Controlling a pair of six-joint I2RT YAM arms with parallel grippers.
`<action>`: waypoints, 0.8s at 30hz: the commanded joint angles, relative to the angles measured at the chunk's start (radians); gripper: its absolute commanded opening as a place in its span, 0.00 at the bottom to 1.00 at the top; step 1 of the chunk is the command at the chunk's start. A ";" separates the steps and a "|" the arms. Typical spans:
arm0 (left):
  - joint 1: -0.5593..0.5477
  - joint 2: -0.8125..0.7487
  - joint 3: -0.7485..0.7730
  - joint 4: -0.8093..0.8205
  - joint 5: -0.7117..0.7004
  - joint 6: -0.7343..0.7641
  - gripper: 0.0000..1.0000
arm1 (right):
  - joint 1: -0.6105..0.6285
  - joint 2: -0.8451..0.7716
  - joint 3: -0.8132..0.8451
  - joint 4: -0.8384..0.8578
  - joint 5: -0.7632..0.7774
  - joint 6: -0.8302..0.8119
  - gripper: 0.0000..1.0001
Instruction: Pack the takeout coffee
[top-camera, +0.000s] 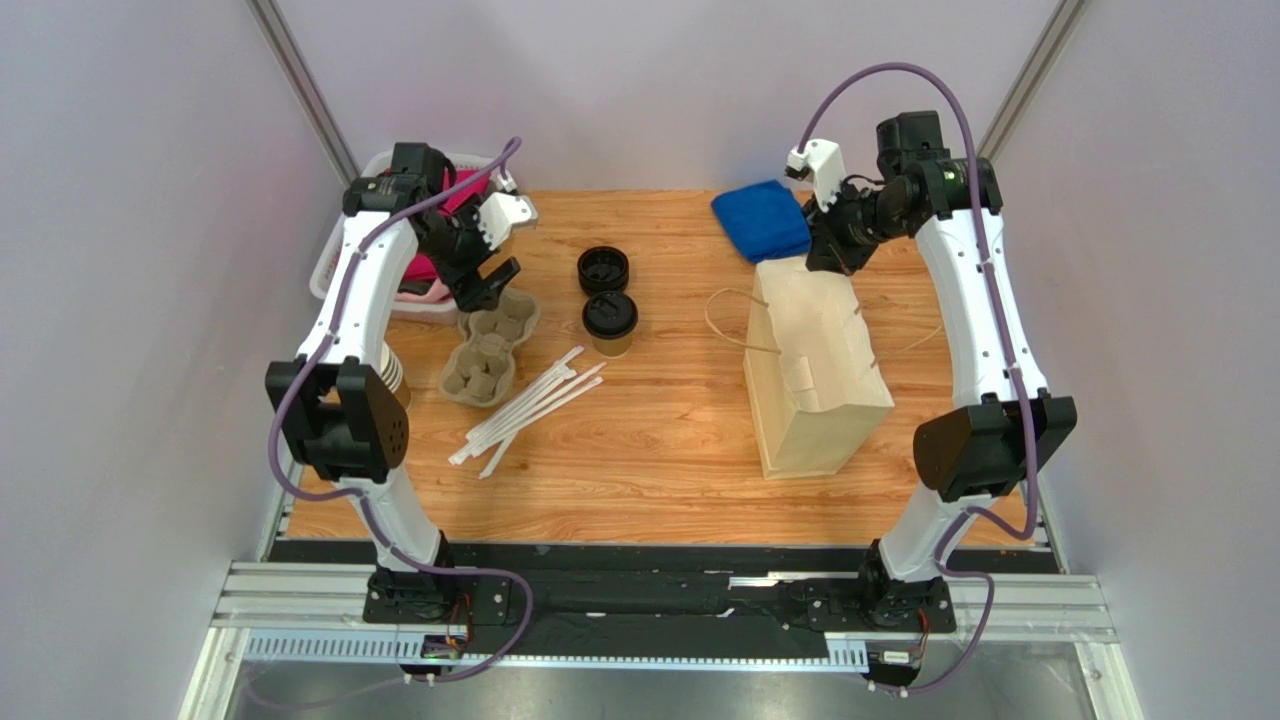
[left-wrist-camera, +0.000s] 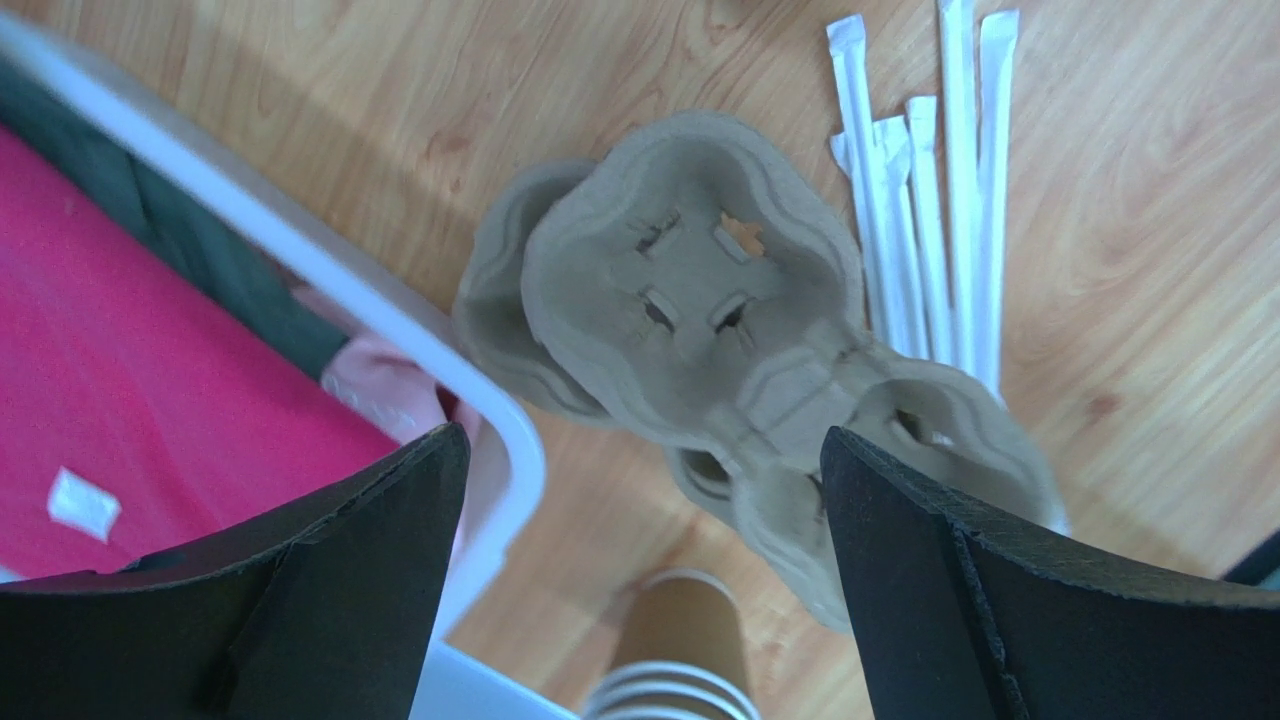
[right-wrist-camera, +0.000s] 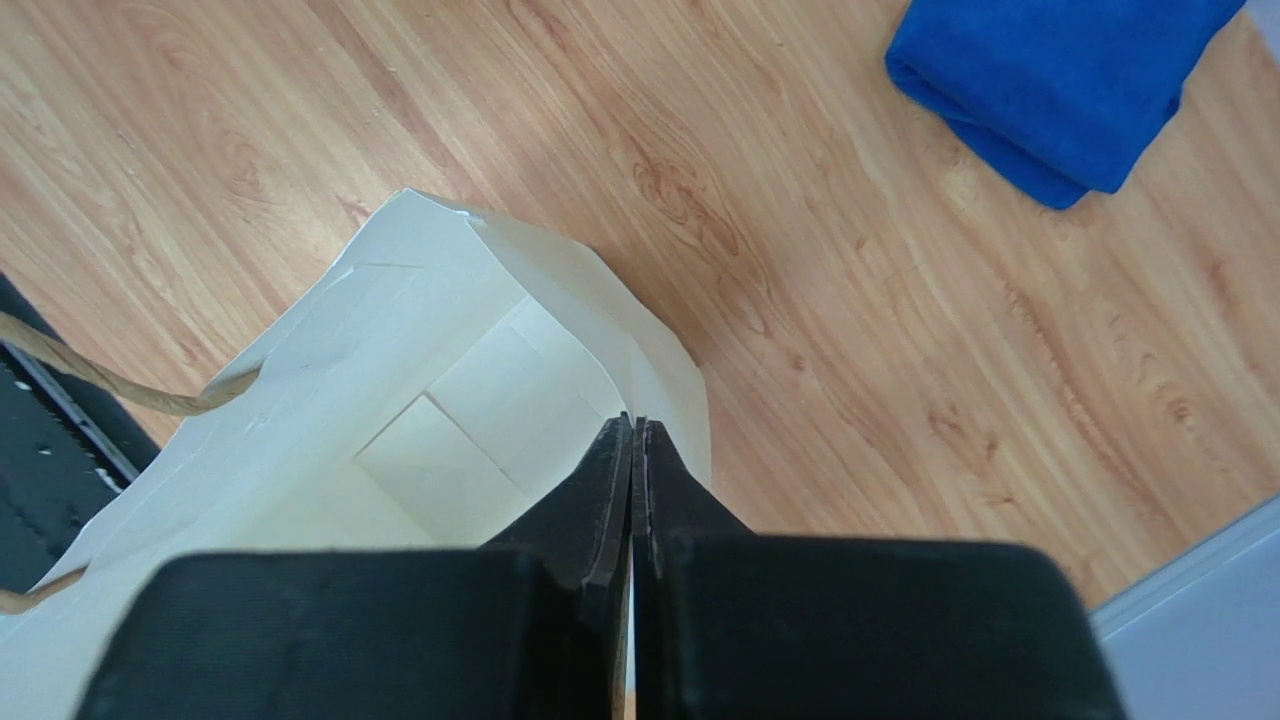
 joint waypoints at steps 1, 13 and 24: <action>0.007 0.071 0.082 -0.028 0.130 0.265 0.94 | 0.000 0.019 0.055 -0.109 -0.038 0.177 0.00; 0.013 0.264 0.195 -0.085 0.161 0.542 0.84 | -0.010 0.052 0.100 -0.129 -0.024 0.375 0.00; 0.013 0.318 0.188 -0.073 0.155 0.607 0.64 | -0.011 0.075 0.130 -0.152 -0.058 0.422 0.00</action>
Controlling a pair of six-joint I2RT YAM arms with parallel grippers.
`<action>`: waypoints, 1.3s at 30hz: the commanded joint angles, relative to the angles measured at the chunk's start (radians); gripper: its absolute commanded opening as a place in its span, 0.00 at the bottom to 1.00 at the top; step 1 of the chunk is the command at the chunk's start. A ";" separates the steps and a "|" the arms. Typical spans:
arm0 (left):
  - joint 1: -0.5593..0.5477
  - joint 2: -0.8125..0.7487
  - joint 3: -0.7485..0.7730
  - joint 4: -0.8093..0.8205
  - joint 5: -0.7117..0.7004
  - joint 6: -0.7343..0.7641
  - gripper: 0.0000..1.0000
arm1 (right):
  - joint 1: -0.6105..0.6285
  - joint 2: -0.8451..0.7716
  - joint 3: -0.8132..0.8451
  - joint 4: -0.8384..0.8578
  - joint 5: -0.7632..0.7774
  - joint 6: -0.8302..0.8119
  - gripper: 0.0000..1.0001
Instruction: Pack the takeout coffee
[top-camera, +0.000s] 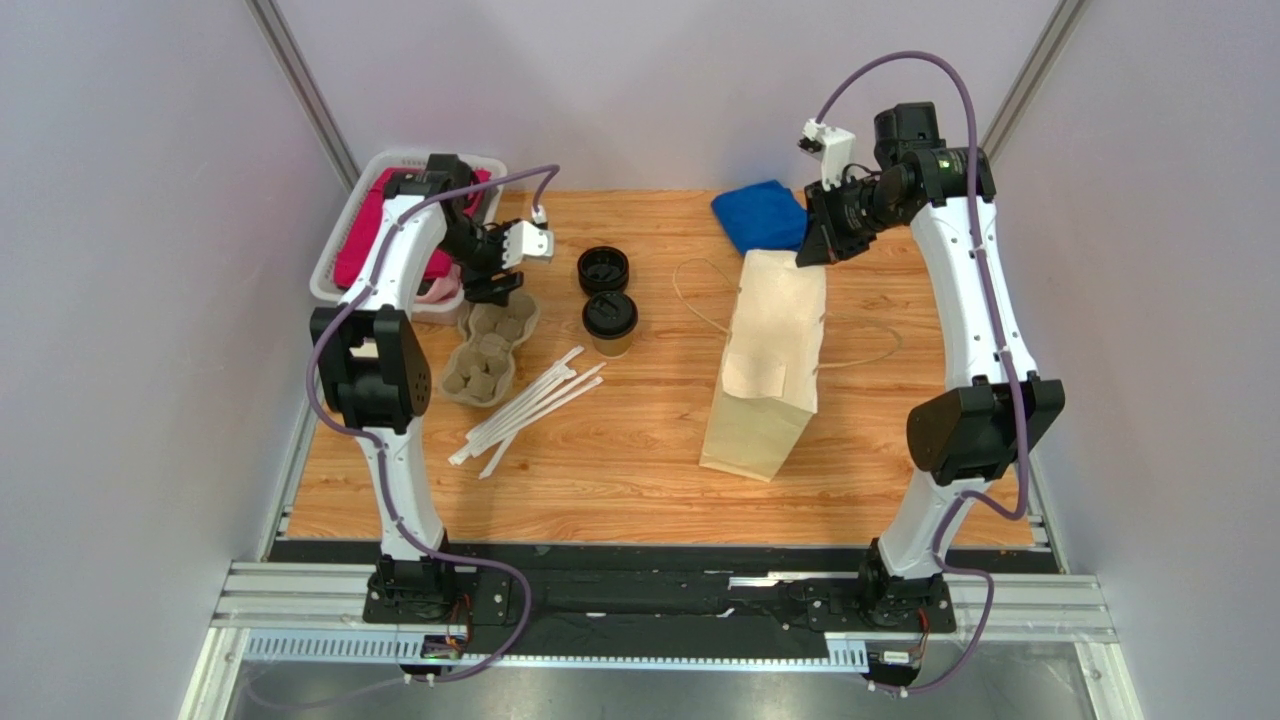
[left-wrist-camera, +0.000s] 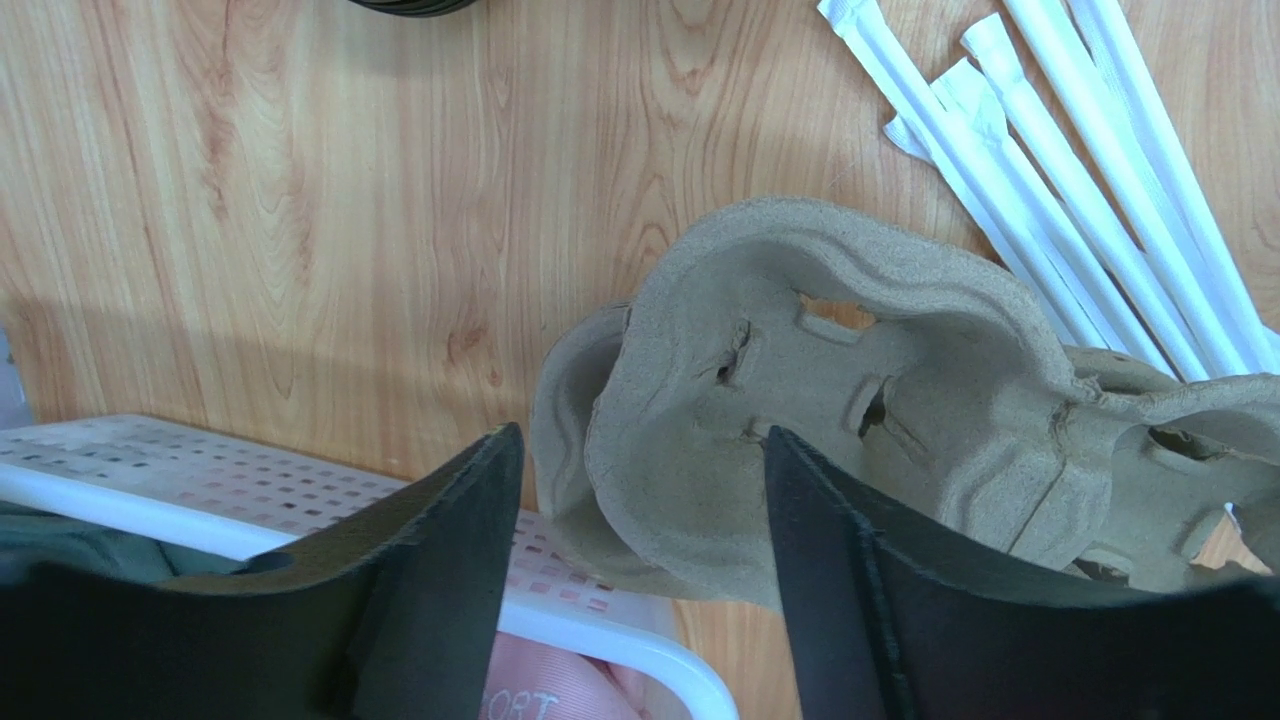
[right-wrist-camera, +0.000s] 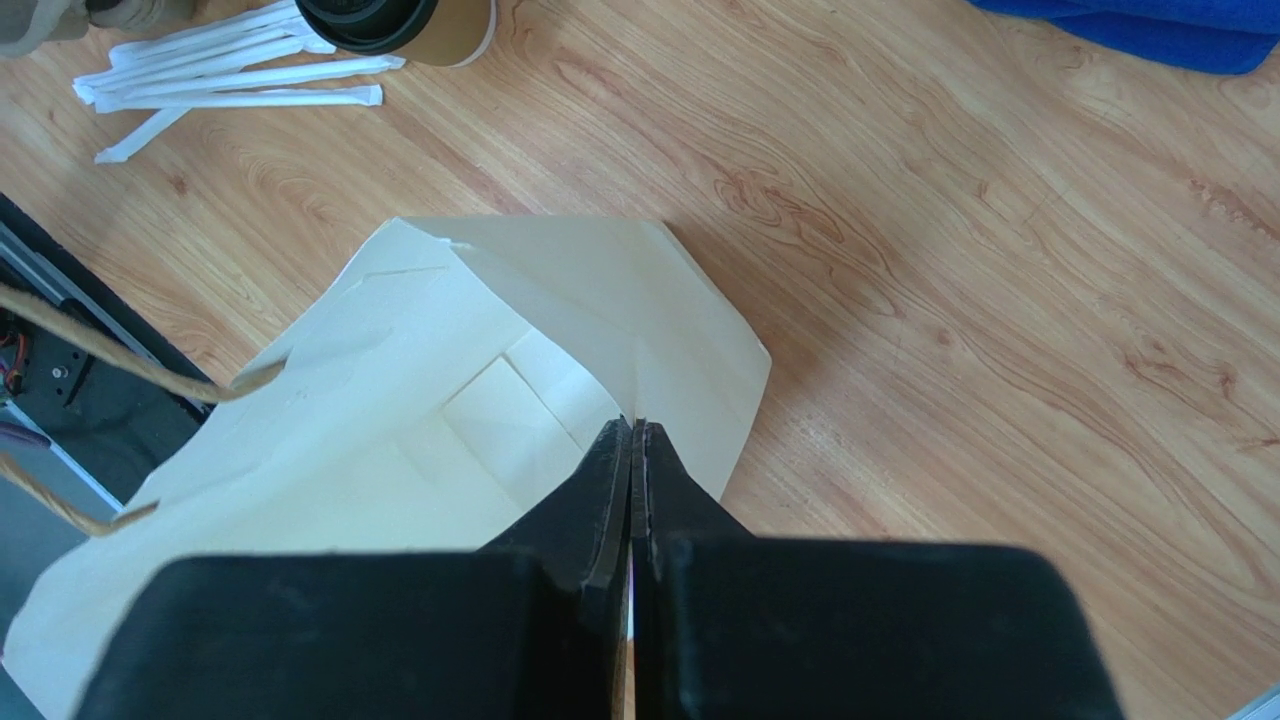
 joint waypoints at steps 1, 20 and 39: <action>0.005 0.009 0.028 -0.001 0.032 0.071 0.63 | -0.004 -0.003 0.048 -0.138 -0.031 0.032 0.00; 0.006 0.047 0.015 0.015 -0.002 0.078 0.53 | -0.001 0.001 0.047 -0.143 -0.056 -0.019 0.00; 0.002 0.004 0.044 -0.051 0.041 0.060 0.07 | -0.003 -0.006 0.036 -0.166 -0.082 -0.128 0.00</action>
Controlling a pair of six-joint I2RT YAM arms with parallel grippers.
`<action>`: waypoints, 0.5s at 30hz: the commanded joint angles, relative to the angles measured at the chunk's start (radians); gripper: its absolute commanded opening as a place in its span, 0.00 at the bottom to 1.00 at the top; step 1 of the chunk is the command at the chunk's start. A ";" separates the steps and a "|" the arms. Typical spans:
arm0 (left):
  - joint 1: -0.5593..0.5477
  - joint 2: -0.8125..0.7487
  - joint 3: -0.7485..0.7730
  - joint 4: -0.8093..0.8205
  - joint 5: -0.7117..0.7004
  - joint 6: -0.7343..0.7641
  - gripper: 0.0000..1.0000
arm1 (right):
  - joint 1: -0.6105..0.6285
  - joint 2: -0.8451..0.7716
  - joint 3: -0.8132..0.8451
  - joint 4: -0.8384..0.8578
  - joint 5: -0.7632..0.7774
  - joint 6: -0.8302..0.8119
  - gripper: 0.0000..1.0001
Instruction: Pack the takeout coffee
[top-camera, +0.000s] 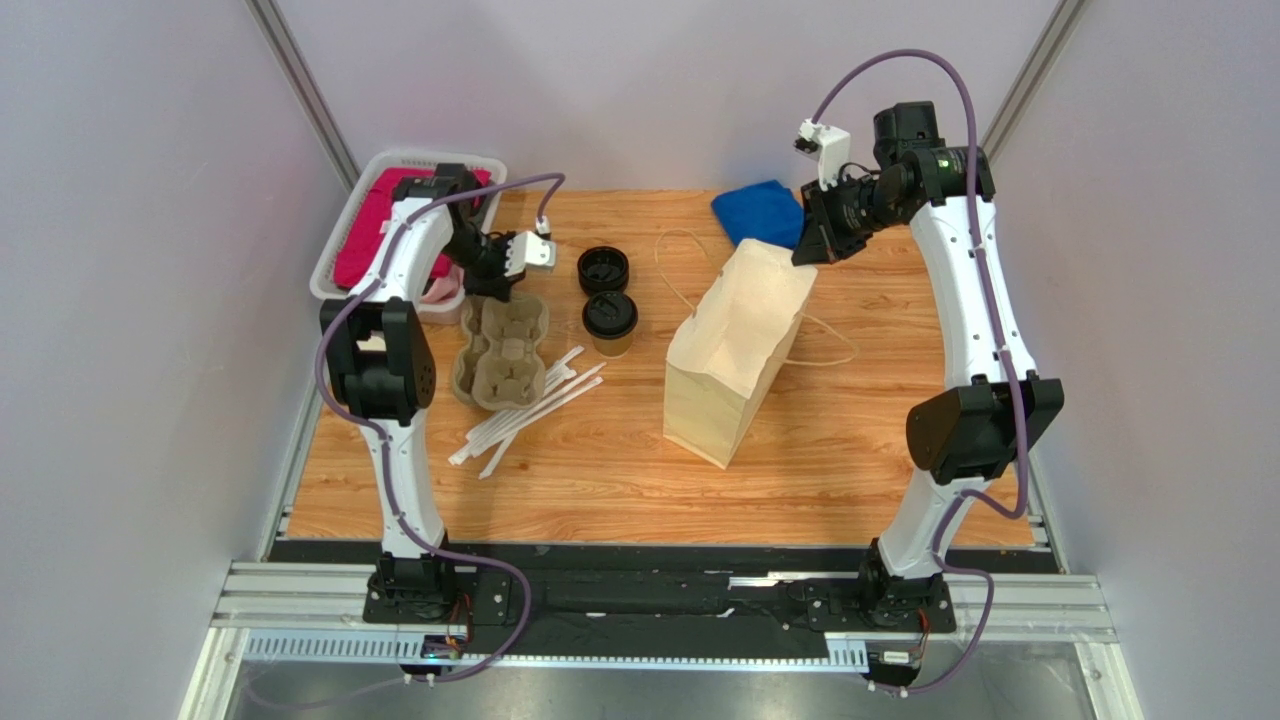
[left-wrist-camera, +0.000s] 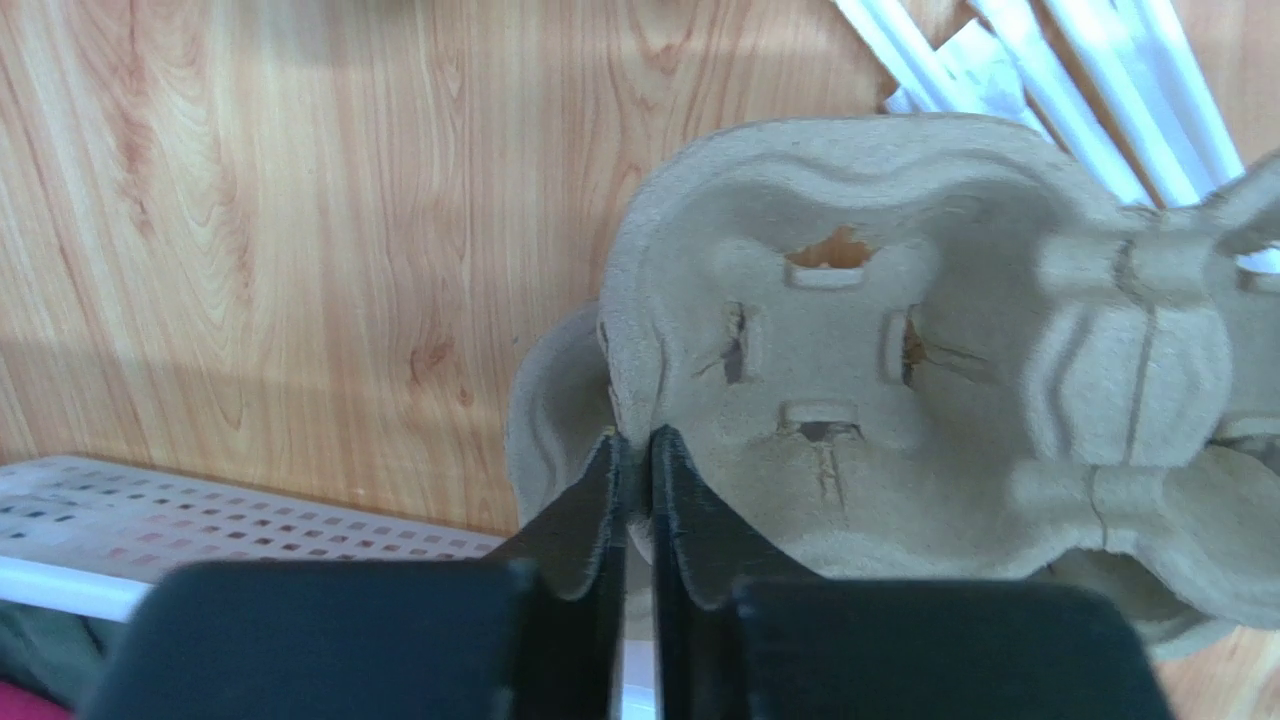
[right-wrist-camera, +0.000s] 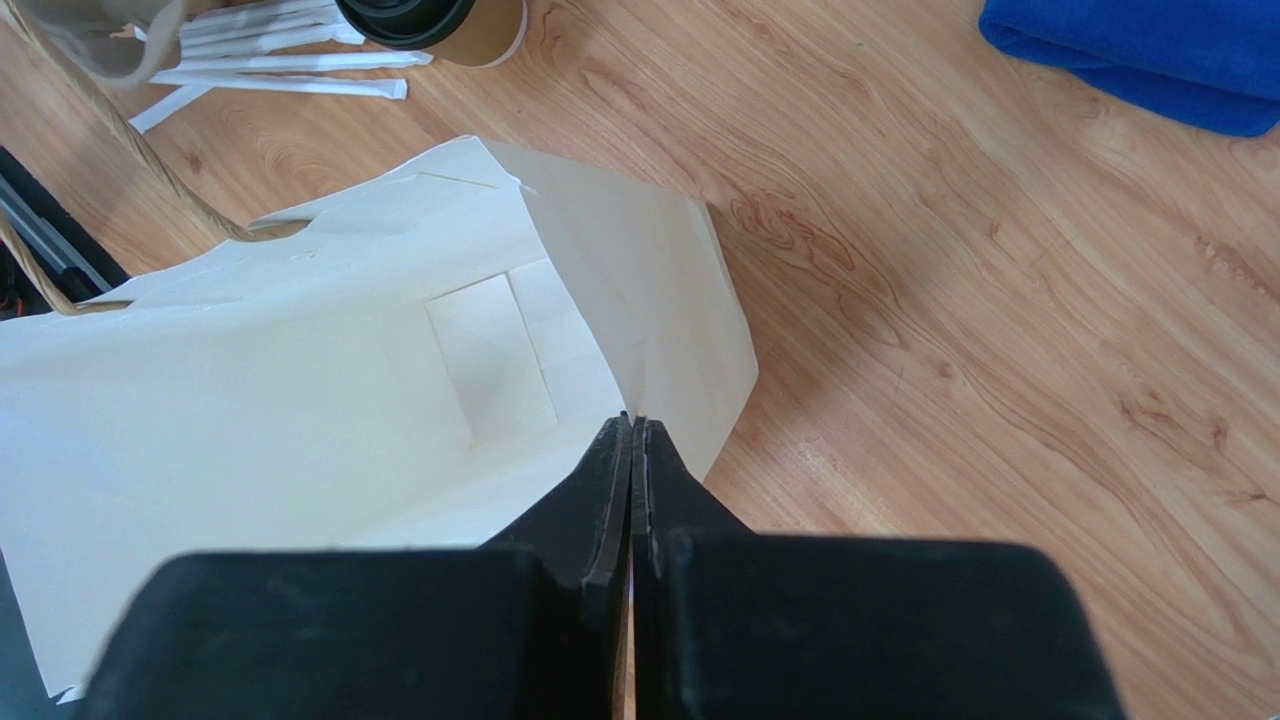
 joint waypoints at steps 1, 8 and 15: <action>0.002 -0.073 0.043 -0.055 0.070 -0.012 0.02 | -0.004 -0.016 0.028 -0.167 -0.037 -0.090 0.00; 0.003 -0.255 0.080 -0.144 0.147 -0.127 0.00 | -0.001 -0.063 0.017 -0.205 -0.112 -0.177 0.00; 0.003 -0.412 0.186 -0.114 0.240 -0.411 0.00 | 0.005 -0.126 -0.023 -0.256 -0.170 -0.248 0.00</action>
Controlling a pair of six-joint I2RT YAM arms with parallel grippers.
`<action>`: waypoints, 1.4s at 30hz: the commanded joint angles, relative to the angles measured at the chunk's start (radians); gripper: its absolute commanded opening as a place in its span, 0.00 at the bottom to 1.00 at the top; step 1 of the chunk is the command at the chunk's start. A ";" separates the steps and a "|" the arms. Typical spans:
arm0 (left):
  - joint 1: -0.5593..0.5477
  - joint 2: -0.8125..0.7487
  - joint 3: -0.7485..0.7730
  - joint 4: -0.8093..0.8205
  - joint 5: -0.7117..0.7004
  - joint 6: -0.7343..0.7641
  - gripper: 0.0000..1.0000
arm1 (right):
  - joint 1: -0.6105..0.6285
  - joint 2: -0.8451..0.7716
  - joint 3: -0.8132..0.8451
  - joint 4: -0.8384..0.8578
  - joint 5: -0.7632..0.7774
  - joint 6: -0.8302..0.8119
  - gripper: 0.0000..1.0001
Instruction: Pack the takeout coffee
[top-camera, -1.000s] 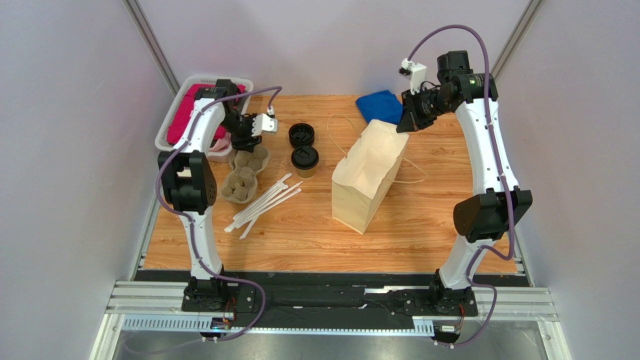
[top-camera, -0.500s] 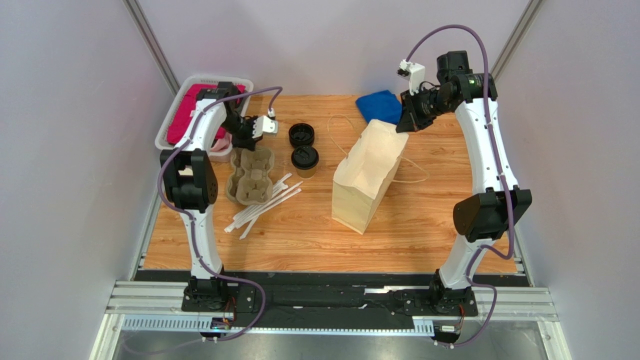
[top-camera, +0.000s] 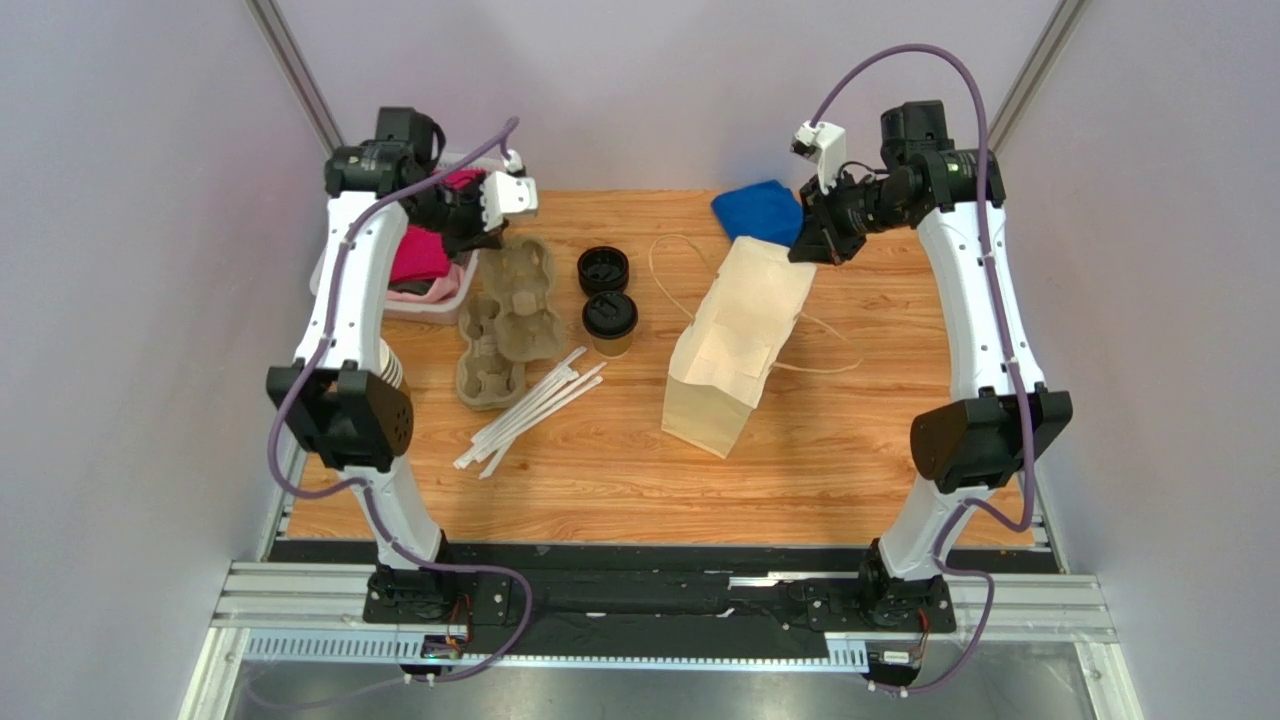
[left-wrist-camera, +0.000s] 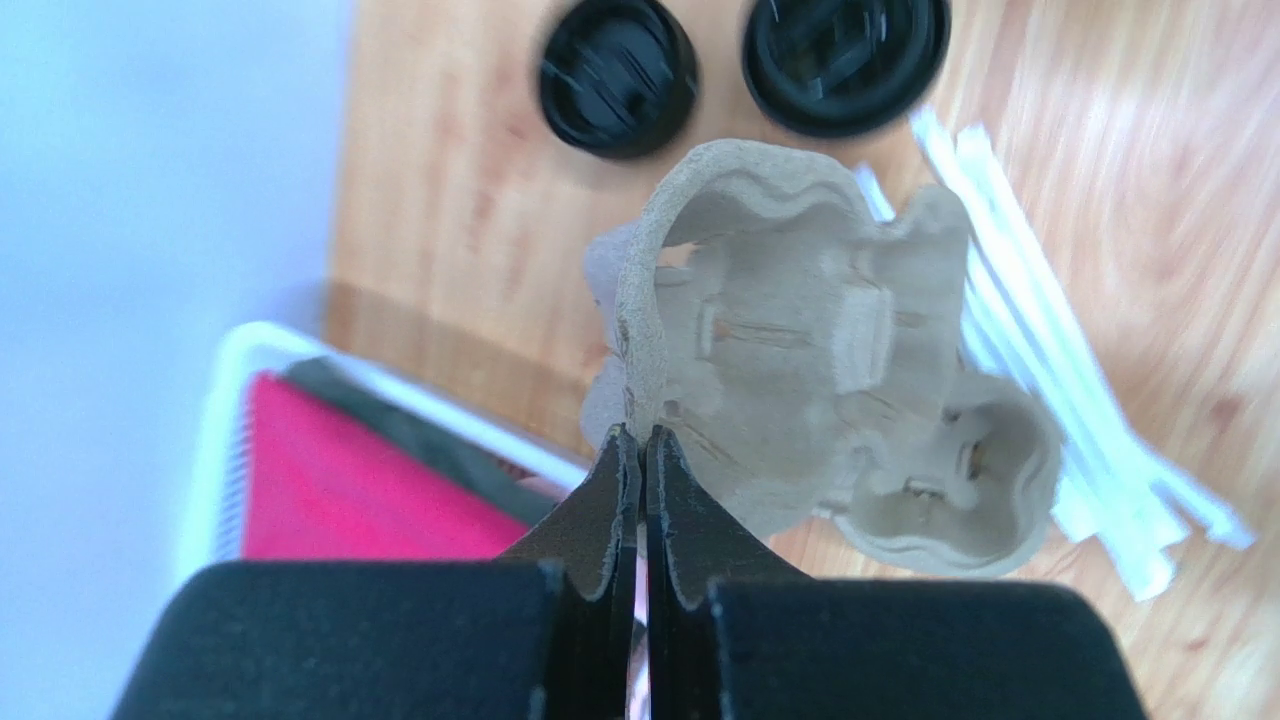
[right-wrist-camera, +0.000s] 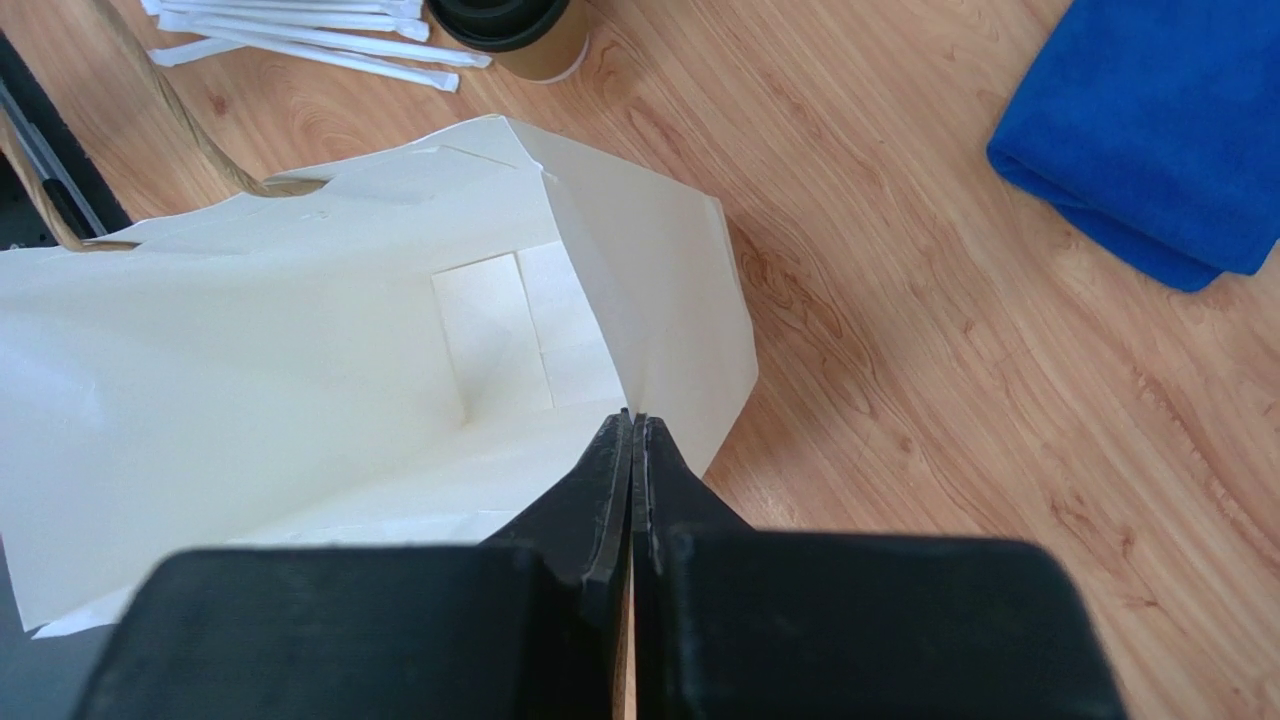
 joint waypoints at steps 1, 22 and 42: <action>0.003 -0.157 0.087 -0.017 0.135 -0.269 0.00 | 0.011 -0.098 -0.021 -0.256 -0.080 -0.082 0.00; -0.833 -0.354 0.349 0.512 -0.480 -0.564 0.00 | 0.103 -0.233 -0.102 -0.238 -0.082 0.008 0.00; -1.168 -0.368 0.033 0.492 -0.742 -0.404 0.00 | 0.134 -0.299 -0.211 -0.124 -0.022 0.132 0.00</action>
